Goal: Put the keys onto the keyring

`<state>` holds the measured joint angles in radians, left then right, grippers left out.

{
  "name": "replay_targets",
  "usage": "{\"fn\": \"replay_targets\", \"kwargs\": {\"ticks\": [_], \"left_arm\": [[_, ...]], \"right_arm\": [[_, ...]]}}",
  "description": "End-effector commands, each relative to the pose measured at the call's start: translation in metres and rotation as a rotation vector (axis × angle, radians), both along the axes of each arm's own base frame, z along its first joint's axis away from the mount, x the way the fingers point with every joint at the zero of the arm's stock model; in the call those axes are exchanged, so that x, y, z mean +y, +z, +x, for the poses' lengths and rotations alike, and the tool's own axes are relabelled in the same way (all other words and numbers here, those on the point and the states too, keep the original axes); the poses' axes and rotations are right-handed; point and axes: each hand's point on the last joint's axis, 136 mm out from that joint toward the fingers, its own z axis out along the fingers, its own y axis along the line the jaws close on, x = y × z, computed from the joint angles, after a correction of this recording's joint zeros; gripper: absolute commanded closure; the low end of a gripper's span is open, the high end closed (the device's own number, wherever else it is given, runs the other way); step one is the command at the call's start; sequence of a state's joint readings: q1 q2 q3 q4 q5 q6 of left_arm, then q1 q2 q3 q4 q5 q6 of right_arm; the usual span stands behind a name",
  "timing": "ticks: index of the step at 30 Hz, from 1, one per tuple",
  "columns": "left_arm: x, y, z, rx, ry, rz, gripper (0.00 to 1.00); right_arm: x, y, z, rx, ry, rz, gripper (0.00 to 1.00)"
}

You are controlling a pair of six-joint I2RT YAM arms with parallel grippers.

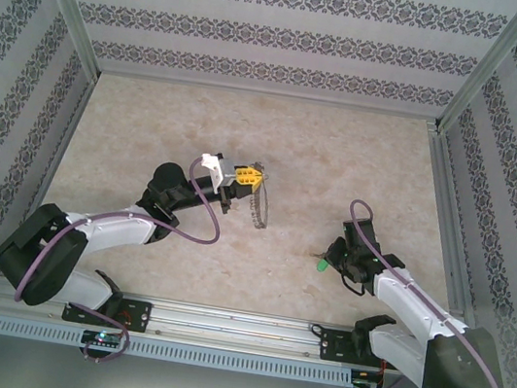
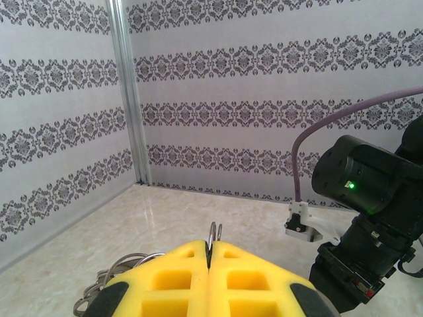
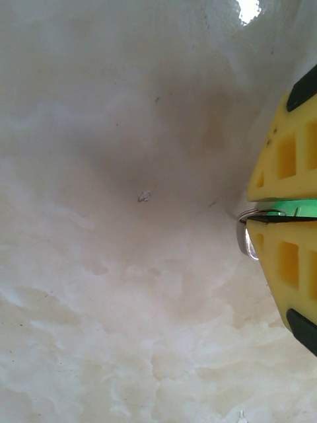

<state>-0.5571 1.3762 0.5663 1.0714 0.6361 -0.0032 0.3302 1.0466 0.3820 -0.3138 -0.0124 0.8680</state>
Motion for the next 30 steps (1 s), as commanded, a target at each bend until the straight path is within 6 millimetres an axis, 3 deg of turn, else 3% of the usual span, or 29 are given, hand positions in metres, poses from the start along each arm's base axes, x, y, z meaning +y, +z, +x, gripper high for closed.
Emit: {"fn": "replay_targets", "kwargs": {"ticks": [1, 19, 30], "left_arm": [[-0.0045, 0.0239, -0.0117, -0.075, -0.045, -0.058, 1.0], [-0.0051, 0.0226, -0.0098, -0.072, -0.044, -0.059, 1.0], [-0.0067, 0.0211, -0.0081, -0.068, -0.047, -0.058, 1.0]], "right_arm": [[-0.0023, -0.0008, -0.0018, 0.002, 0.005, -0.023, 0.84], [0.0024, -0.0017, 0.0034, -0.006, 0.035, -0.02, 0.81], [0.0061, -0.0004, 0.006, -0.031, 0.058, -0.007, 0.89]]}}
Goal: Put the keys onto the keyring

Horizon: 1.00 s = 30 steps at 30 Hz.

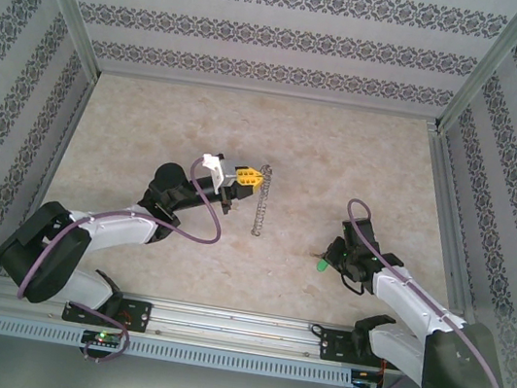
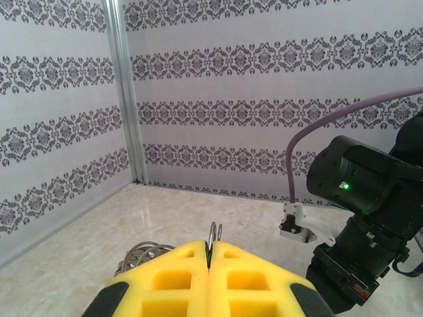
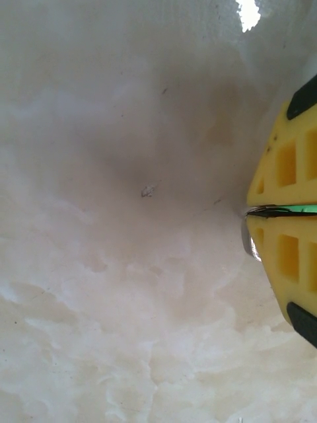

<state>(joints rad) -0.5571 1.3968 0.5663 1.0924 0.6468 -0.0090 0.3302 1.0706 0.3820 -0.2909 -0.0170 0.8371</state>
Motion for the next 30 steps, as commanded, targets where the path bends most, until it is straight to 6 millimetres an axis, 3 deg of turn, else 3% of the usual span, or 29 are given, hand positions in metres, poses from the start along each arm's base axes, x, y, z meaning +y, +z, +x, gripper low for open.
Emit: {"fn": "replay_targets", "kwargs": {"ticks": [1, 5, 10, 20, 30], "left_arm": [[-0.005, 0.025, -0.008, -0.071, -0.036, -0.058, 1.0], [-0.006, 0.022, -0.007, -0.063, -0.036, -0.054, 1.0], [-0.007, 0.021, -0.006, -0.049, -0.039, -0.047, 1.0], [-0.011, 0.018, -0.004, 0.0, -0.052, -0.02, 1.0], [-0.027, 0.007, -0.008, 0.031, -0.091, 0.059, 1.0]], "right_arm": [[0.008, 0.004, 0.006, -0.053, 0.042, 0.02, 0.89], [0.017, 0.018, 0.017, -0.139, 0.075, 0.069, 0.99], [0.023, 0.041, 0.027, -0.226, 0.125, 0.093, 1.0], [0.065, 0.145, 0.057, -0.582, 0.409, 0.213, 1.0], [0.094, 0.217, 0.046, -0.89, 0.665, 0.269, 1.0]]}}
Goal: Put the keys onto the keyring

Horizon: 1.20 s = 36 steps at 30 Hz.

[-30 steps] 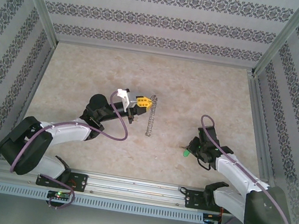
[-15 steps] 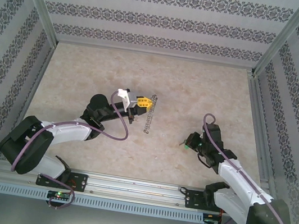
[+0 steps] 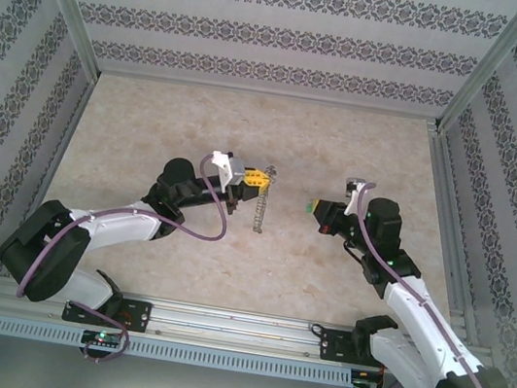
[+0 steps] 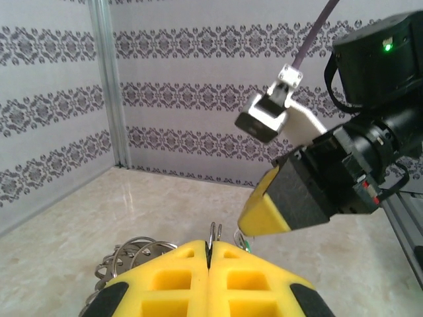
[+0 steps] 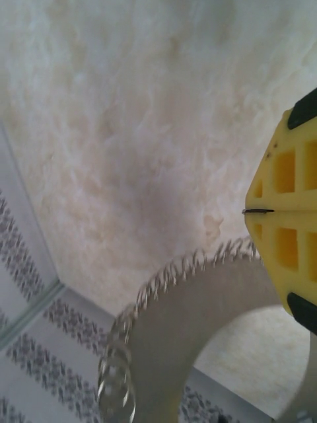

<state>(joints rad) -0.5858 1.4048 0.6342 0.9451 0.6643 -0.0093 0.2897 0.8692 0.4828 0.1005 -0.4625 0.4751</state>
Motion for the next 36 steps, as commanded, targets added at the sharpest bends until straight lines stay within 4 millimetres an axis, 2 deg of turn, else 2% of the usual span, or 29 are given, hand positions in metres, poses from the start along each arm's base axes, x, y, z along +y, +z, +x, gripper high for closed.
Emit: {"fn": "replay_targets", "kwargs": {"ticks": [1, 6, 11, 25, 36], "left_arm": [[-0.013, 0.011, -0.007, -0.036, -0.051, 0.015, 1.0], [-0.019, 0.003, -0.011, -0.033, -0.065, 0.055, 1.0], [-0.022, 0.0, -0.016, -0.03, -0.072, 0.088, 1.0], [-0.026, -0.001, -0.023, -0.025, -0.072, 0.109, 1.0], [-0.026, 0.004, -0.023, -0.026, -0.06, 0.111, 1.0]], "right_arm": [[0.015, 0.047, -0.007, -0.205, 0.129, 0.033, 1.0], [0.024, 0.067, -0.013, -0.275, 0.182, 0.073, 1.0], [0.034, 0.074, -0.019, -0.307, 0.21, 0.075, 1.0], [0.059, 0.077, -0.036, -0.379, 0.249, 0.011, 1.0], [0.074, 0.074, -0.041, -0.391, 0.287, -0.031, 1.0]]}}
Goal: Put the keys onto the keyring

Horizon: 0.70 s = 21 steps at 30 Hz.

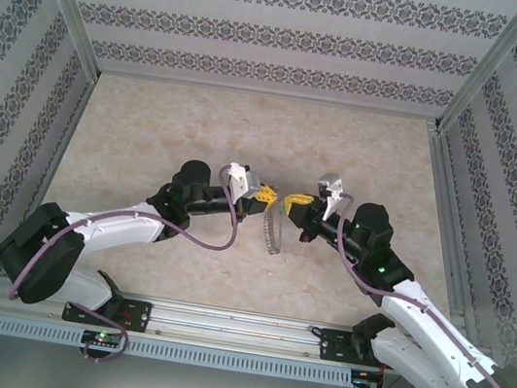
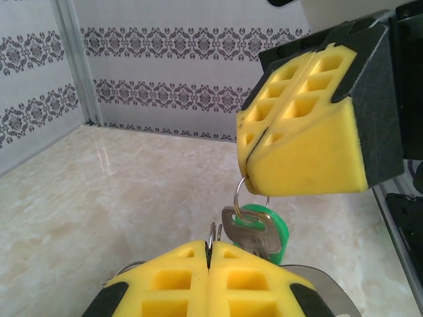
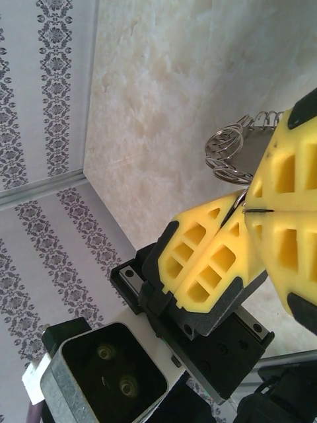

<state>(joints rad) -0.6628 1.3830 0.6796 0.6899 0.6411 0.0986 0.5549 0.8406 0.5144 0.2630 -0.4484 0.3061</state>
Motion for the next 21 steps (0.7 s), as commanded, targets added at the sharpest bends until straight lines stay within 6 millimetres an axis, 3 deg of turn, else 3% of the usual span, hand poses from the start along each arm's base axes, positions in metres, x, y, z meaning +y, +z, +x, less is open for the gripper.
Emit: {"fn": "replay_targets", "kwargs": {"ticks": [1, 21], "left_arm": [[-0.005, 0.031, -0.004, -0.076, -0.011, -0.04, 1.0], [-0.006, 0.037, -0.013, -0.092, -0.032, -0.048, 1.0]], "right_arm": [[0.004, 0.015, 0.002, -0.06, 0.0, -0.009, 1.0], [0.004, 0.003, 0.015, -0.068, -0.063, -0.079, 1.0]]}}
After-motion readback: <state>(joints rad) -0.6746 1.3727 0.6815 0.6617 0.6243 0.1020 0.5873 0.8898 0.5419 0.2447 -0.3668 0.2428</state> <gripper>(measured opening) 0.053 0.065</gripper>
